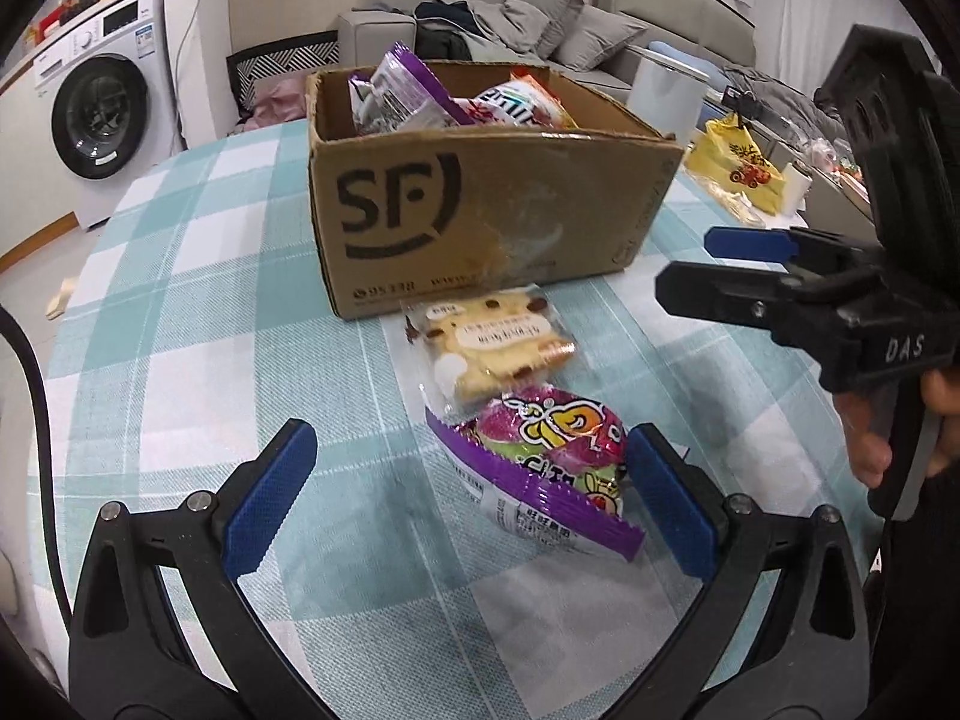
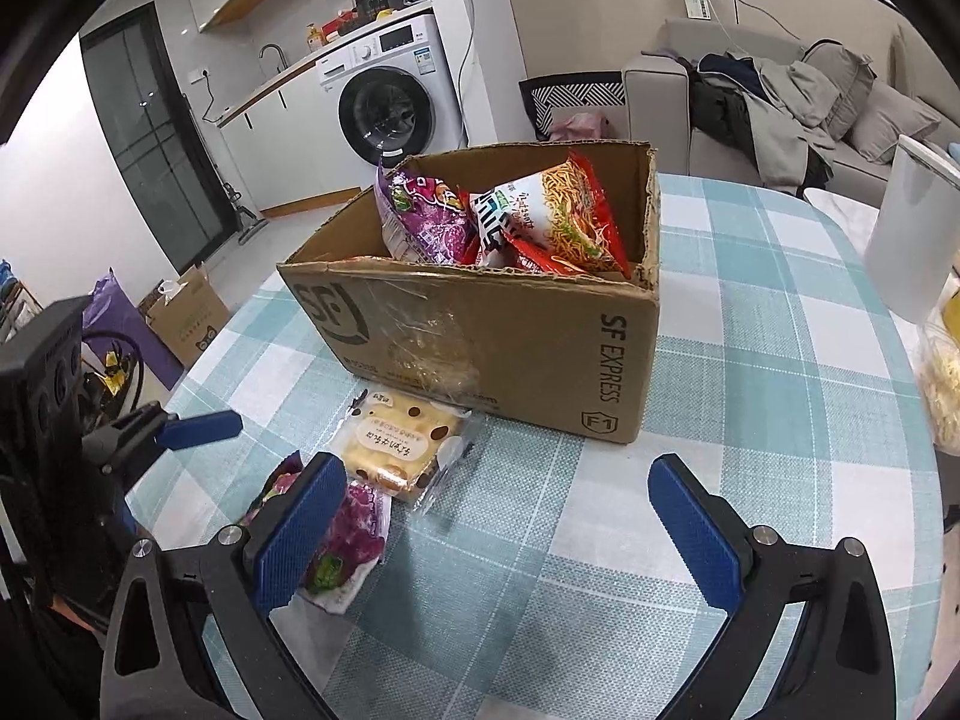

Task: Organize snacks
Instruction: 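Close the left tool on the purple-and-white candy bag and lift it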

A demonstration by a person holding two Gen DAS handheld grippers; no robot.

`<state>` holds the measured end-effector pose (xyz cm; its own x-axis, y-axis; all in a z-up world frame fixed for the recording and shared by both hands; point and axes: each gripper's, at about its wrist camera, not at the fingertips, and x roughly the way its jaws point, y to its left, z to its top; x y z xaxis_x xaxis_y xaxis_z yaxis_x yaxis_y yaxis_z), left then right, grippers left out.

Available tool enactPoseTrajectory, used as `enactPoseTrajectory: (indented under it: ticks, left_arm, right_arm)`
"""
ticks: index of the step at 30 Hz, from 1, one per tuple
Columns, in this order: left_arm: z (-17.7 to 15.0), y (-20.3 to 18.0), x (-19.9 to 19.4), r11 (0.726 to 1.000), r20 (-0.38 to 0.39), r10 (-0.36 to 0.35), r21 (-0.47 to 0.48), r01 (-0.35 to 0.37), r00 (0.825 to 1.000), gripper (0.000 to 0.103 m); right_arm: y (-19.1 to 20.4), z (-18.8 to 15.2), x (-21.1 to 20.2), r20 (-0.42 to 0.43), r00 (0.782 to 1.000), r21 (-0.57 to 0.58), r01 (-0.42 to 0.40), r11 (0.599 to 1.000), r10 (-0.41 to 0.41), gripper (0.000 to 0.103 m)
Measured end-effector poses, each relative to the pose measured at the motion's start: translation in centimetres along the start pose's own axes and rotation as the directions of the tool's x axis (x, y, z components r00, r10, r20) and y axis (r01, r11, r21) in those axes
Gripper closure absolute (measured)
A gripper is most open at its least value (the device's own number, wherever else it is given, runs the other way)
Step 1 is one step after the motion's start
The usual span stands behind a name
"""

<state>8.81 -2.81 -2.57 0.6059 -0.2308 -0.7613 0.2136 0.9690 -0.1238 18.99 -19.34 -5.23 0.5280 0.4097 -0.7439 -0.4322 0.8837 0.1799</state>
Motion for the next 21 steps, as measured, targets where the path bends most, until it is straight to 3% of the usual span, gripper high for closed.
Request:
enactPoseTrajectory:
  ticks: [16, 21]
  left_arm:
    - [-1.4, -0.5, 1.7, 0.993, -0.047, -0.115, -0.039, 0.113, 0.992, 0.001]
    - [-1.5, -1.2, 1.8, 0.989, -0.036, -0.143, -0.037, 0.142, 0.989, 0.009]
  right_arm:
    - [0.8, -0.7, 1.4, -0.051, 0.999, -0.025, -0.005, 1.0, 0.003, 0.0]
    - [0.9, -0.9, 2.1, -0.075, 0.997, -0.03, -0.003, 1.0, 0.001, 0.0]
